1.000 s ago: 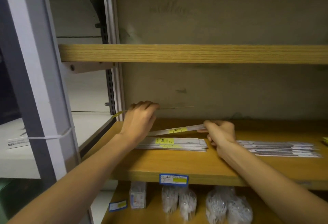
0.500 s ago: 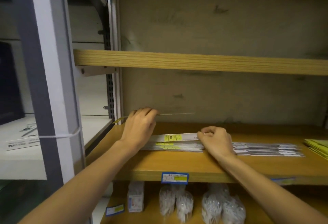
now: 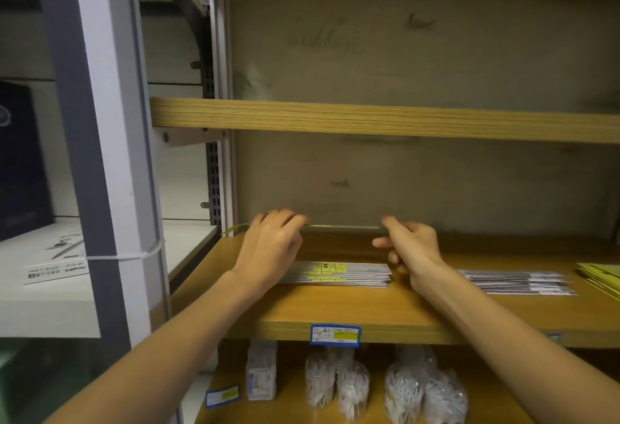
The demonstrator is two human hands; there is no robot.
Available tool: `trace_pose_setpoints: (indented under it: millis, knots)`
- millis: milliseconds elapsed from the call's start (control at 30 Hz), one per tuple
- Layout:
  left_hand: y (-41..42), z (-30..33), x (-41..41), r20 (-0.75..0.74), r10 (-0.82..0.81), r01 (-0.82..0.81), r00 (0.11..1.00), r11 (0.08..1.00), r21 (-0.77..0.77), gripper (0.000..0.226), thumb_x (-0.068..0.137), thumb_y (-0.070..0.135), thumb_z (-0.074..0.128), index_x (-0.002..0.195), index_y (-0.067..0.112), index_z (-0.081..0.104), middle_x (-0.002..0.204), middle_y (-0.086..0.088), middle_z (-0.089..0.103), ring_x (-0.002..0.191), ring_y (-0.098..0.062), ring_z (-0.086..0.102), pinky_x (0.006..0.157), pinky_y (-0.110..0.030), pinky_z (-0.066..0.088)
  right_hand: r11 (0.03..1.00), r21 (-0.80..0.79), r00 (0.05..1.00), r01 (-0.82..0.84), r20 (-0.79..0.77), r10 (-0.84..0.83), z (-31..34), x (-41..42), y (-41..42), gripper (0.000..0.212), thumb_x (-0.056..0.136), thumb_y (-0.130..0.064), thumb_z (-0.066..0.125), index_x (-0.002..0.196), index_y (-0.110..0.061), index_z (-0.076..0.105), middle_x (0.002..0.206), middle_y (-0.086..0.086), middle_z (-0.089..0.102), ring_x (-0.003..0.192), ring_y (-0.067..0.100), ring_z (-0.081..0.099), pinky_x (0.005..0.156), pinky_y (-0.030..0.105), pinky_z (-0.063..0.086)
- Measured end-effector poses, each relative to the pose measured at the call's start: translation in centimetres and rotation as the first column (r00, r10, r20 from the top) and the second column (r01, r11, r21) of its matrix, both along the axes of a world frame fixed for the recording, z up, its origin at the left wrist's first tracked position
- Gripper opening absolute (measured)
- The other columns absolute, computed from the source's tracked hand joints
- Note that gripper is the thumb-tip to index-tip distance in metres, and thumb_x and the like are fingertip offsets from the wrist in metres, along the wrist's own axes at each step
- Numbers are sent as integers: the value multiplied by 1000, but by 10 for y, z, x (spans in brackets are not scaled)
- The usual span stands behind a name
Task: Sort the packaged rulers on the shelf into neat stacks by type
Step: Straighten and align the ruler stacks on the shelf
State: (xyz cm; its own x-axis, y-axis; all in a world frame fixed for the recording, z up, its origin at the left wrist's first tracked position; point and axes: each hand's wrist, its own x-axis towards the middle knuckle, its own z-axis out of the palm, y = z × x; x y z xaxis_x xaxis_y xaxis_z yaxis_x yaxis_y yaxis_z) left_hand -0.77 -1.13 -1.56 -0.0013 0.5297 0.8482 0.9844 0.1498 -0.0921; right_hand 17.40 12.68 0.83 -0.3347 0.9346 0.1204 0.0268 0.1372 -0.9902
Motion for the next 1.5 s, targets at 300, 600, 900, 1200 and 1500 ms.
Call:
trace_pose_setpoints:
  millis: [300,600,900,1200,1500]
  knots:
    - [0,0,9,0,-70,70,998,997,-22,35,79,-4,67,112,8,65,107,-10,66,98,-28,64,82,-39,52,993,-29,993,116,-33,-116,-7,-7,7,16,86,-17,67,100,-9,67,79,10,64,57,14,49,45,26,37]
    - [-10,7,0,74,72,-77,995,995,59,32,81,-5,60,110,9,64,105,-9,67,96,-29,63,84,-43,47,992,39,991,119,58,-121,-15,7,20,8,87,-20,68,94,-16,72,69,1,56,63,15,48,51,25,37]
    - [-12,3,-2,110,134,-139,985,990,38,40,75,-14,61,107,9,65,104,-10,67,95,-31,63,86,-45,48,982,190,985,20,162,-51,-21,-5,11,11,88,-19,67,79,-24,70,85,-5,66,87,15,59,85,36,52]
    - [-16,1,-4,120,163,-165,979,986,9,35,77,-11,60,105,10,64,101,-9,67,92,-29,62,83,-43,47,910,415,907,-18,390,-160,-21,-3,8,18,91,-24,64,102,-13,74,104,2,70,103,18,60,91,33,49]
    - [-12,-5,1,186,153,-149,970,988,-37,24,87,4,58,109,13,63,108,-6,65,99,-25,60,90,-39,43,883,468,894,-24,405,-190,-26,-3,8,16,95,-25,58,102,-15,69,72,-2,66,60,10,62,73,29,50]
